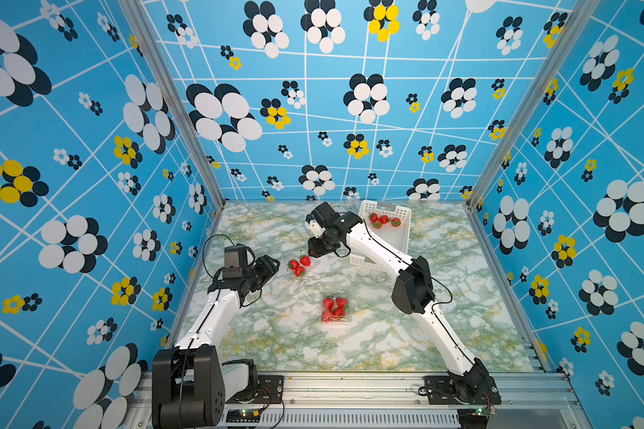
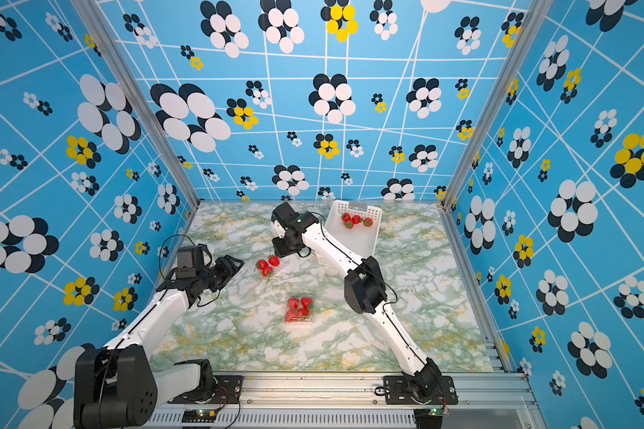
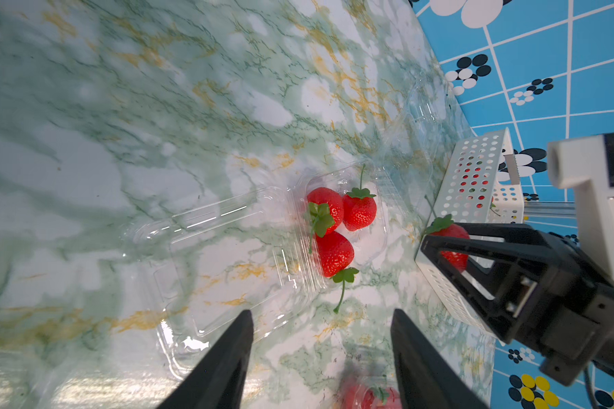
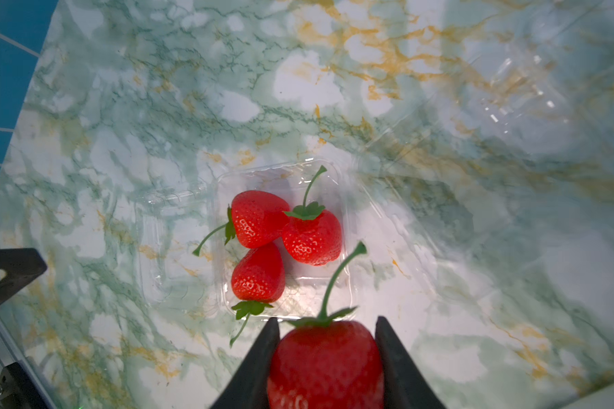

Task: Pack strawberries into containers
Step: Place the strawberry in the packing box.

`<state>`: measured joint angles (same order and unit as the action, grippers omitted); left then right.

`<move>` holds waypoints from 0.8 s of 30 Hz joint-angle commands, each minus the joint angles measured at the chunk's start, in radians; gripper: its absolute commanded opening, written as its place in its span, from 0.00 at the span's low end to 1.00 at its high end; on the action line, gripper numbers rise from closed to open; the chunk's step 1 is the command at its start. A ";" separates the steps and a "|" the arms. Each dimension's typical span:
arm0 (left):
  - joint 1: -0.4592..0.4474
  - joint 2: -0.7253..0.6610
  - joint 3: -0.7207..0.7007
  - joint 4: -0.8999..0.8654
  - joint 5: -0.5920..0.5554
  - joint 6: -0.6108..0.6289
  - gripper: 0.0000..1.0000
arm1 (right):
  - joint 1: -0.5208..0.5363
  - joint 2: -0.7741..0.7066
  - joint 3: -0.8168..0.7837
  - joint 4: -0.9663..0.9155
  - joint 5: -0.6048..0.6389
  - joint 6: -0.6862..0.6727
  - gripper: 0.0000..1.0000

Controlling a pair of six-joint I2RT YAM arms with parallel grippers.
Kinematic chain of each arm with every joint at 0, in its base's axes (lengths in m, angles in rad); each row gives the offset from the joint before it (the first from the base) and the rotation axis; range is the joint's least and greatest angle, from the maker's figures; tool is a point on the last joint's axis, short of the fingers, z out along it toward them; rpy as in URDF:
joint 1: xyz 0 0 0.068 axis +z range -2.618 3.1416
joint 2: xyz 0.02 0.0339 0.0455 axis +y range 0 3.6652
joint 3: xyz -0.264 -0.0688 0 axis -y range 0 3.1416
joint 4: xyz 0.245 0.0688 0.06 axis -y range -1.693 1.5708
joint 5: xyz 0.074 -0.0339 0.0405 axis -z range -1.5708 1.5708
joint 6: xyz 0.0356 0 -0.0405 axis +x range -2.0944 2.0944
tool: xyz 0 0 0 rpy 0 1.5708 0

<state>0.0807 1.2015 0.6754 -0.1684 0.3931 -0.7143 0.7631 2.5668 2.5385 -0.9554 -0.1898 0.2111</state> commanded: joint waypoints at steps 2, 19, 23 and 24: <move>0.022 -0.016 -0.025 -0.008 0.023 0.004 0.63 | 0.023 0.037 0.063 0.022 -0.037 0.034 0.29; 0.027 0.018 -0.039 0.039 0.071 0.010 0.64 | 0.051 0.111 0.092 0.042 -0.055 0.068 0.29; 0.028 0.025 -0.037 0.044 0.075 0.012 0.63 | 0.053 0.118 0.092 0.044 -0.059 0.070 0.29; 0.027 0.027 -0.037 0.046 0.076 0.013 0.64 | 0.053 0.121 0.092 0.044 -0.061 0.071 0.29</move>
<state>0.0990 1.2167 0.6472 -0.1440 0.4511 -0.7139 0.8078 2.6740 2.6053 -0.9237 -0.2272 0.2707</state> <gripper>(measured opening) 0.636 0.413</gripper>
